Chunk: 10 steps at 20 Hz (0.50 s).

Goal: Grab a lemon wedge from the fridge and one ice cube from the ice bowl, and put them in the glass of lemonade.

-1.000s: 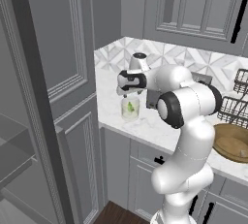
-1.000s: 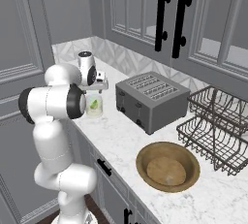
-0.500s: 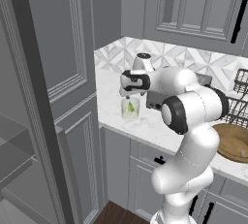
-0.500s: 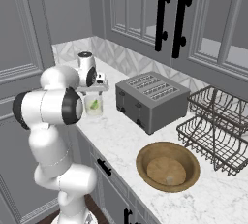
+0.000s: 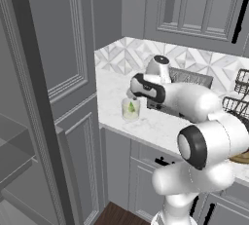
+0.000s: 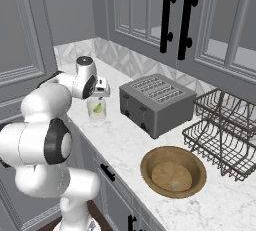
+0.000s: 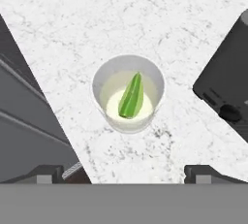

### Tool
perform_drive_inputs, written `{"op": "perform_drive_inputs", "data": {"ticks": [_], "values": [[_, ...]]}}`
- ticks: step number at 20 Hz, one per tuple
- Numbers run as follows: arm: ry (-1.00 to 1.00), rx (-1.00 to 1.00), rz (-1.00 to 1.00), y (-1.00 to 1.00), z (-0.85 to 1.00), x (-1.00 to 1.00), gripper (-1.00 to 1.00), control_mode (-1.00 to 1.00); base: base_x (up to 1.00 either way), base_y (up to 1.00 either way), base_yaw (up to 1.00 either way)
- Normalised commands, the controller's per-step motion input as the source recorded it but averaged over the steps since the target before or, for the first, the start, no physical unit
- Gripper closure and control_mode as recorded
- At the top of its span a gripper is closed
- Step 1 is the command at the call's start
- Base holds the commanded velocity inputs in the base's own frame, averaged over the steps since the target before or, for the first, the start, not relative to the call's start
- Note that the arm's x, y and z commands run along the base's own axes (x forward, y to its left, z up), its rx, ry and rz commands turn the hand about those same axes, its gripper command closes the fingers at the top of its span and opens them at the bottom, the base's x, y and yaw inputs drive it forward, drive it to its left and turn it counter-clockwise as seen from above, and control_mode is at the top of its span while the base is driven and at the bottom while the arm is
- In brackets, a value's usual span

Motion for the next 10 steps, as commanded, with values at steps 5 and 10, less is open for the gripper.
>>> {"op": "perform_drive_inputs", "data": {"ticks": [5,10], "values": [[-0.02,0.00,0.00,-0.41,0.96,-1.00,-1.00,-1.00,0.00,0.00,0.00],[-0.01,0.03,0.00,-0.48,0.05,-0.93,-1.00,-1.00,0.00,0.00,0.00]]}}
